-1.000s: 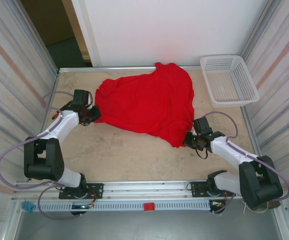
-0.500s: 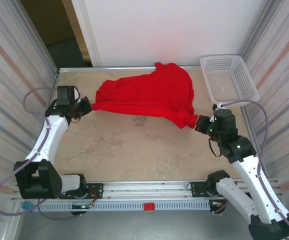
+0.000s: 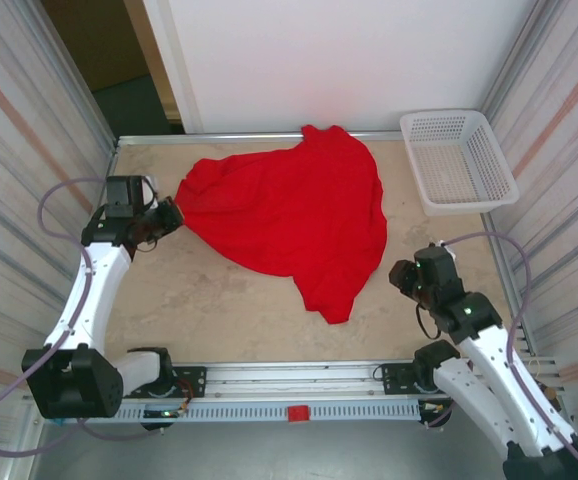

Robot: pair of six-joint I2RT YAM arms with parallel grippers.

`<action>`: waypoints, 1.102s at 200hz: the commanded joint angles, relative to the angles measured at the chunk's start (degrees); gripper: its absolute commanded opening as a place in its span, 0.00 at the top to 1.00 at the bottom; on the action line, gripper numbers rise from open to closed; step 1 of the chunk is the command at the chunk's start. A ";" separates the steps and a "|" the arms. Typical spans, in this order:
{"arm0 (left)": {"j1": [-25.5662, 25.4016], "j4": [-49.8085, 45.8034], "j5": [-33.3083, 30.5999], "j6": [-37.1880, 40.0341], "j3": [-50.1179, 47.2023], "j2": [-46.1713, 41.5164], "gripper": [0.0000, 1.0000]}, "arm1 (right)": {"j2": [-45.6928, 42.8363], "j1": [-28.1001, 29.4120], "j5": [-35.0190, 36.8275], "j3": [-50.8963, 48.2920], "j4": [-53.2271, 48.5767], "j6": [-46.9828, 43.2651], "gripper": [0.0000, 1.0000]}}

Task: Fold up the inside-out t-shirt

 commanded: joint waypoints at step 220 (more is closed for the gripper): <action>0.54 1.30 1.52 -0.19 -4.24 -1.23 1.00 | 45.10 23.73 -21.29 3.91 28.72 -18.50 0.56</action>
